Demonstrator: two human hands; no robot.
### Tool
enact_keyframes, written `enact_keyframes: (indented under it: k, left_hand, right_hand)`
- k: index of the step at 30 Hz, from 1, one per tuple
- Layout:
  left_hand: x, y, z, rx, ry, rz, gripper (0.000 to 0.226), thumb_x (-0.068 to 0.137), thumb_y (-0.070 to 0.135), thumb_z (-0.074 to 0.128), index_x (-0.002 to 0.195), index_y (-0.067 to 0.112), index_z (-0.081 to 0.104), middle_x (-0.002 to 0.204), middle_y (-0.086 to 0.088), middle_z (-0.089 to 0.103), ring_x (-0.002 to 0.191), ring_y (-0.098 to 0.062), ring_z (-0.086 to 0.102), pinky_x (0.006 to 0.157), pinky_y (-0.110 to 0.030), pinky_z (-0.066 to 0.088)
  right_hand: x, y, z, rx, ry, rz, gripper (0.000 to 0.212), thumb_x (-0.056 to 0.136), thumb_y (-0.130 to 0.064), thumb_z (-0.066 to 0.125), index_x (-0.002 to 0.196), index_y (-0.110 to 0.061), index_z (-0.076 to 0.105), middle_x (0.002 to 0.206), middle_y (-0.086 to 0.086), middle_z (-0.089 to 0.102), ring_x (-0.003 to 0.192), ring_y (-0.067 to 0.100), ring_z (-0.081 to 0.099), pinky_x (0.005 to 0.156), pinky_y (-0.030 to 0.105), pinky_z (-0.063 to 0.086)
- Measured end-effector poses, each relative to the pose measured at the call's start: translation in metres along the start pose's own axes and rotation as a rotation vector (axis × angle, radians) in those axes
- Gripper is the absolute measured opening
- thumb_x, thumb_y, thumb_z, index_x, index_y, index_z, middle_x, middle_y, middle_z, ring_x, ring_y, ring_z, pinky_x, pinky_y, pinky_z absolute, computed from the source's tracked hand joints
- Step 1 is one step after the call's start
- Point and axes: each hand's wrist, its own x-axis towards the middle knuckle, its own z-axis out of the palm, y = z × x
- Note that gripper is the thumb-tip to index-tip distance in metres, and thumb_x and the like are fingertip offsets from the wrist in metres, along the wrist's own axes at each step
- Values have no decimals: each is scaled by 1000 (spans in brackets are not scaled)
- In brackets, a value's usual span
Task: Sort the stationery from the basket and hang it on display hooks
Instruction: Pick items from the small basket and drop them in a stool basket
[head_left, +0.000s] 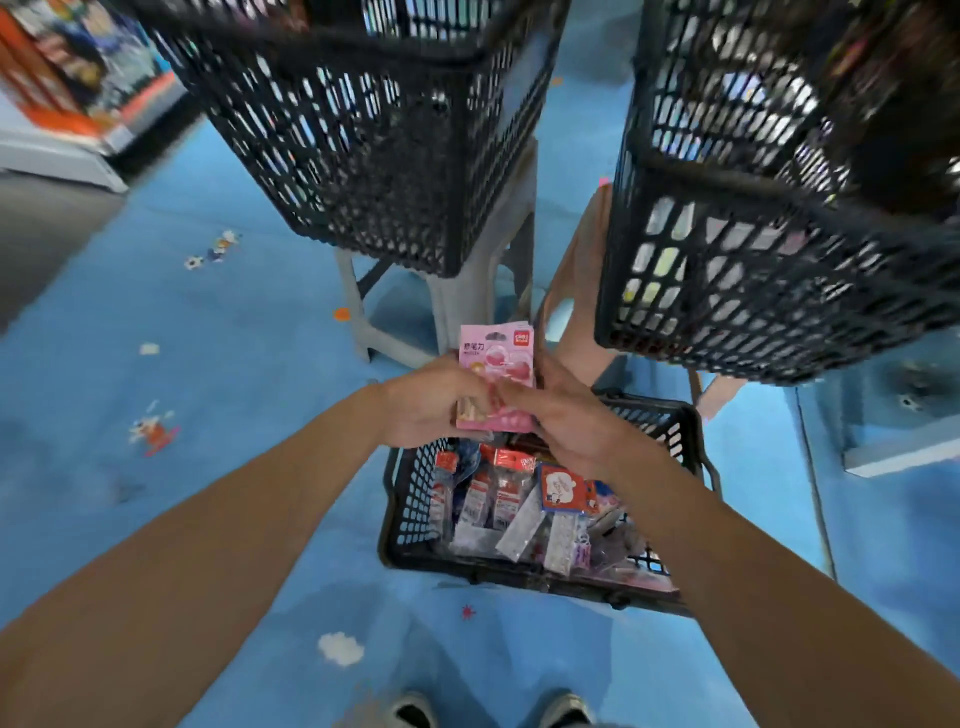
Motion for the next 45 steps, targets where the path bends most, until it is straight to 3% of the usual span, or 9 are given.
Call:
enact_keyframes:
  k: [4, 8, 17, 22, 27, 32, 36, 41, 45]
  left_hand:
    - [-62, 84, 35, -60, -7, -24, 53, 61, -4, 56, 112, 10, 57, 90, -13, 50, 97, -30, 52, 107, -58, 40]
    - [-111, 159, 61, -35, -73, -38, 58, 54, -1, 60, 111, 12, 55, 90, -13, 49, 92, -27, 54, 91, -47, 44]
    - [-157, 313, 98, 37, -108, 27, 48, 79, -12, 40, 119, 10, 57, 97, -1, 70, 94, -18, 67, 78, -28, 54]
    - [-157, 374, 121, 21, -127, 127, 59, 84, -18, 39, 128, 16, 59, 113, -5, 72, 111, -22, 67, 101, -38, 53]
    - [-127, 412, 147, -27, -9, 140, 56, 89, -19, 44, 135, 10, 52, 121, -11, 68, 113, -25, 66, 102, -40, 53]
    - [-55, 440, 170, 114, 186, 143, 78, 84, -7, 70, 152, 15, 38, 129, -11, 63, 117, -26, 64, 104, -48, 51]
    - [18, 449, 184, 274, 264, 137, 40, 87, -4, 69, 120, 14, 57, 115, -7, 68, 116, -27, 63, 105, -44, 50]
    - [122, 422, 187, 321, 251, 48, 16, 90, 0, 70, 100, 12, 69, 109, -12, 74, 106, -25, 66, 99, -44, 51]
    - [204, 376, 178, 386, 275, -48, 33, 85, 16, 73, 117, 14, 67, 115, -7, 74, 106, -22, 69, 96, -42, 58]
  right_hand:
    - [-47, -95, 32, 2, -4, 30, 38, 100, -1, 56, 130, -24, 55, 122, 6, 70, 107, 18, 69, 88, 28, 56]
    - [-88, -183, 50, -51, -25, 45, 44, 101, -10, 58, 141, -27, 48, 131, 0, 68, 119, 19, 65, 106, 36, 49]
    - [-129, -338, 53, -24, 66, -64, 39, 100, -9, 58, 136, -23, 50, 103, -9, 75, 87, 7, 72, 71, 18, 55]
    - [-136, -395, 34, -25, 160, -118, 32, 101, -8, 58, 131, -18, 55, 105, -4, 74, 90, 9, 73, 72, 20, 57]
    - [-138, -425, -4, -64, 285, -151, 29, 97, -17, 65, 125, -11, 60, 111, 1, 75, 101, 17, 72, 94, 36, 55]
    - [-119, -445, -69, -12, 372, -195, 20, 99, -7, 60, 119, -6, 64, 106, 5, 77, 93, 16, 74, 76, 25, 58]
    - [-86, -442, -128, 5, 448, -156, 23, 99, -9, 61, 121, -5, 66, 109, 8, 77, 94, 18, 74, 78, 28, 58]
    - [-35, -404, -201, 43, 519, 38, 10, 99, -3, 60, 101, -10, 67, 78, -2, 73, 57, 1, 69, 41, 11, 45]
    - [22, -349, -248, 35, 552, 171, 22, 95, -3, 65, 116, -6, 69, 103, 8, 77, 84, 13, 76, 65, 21, 59]
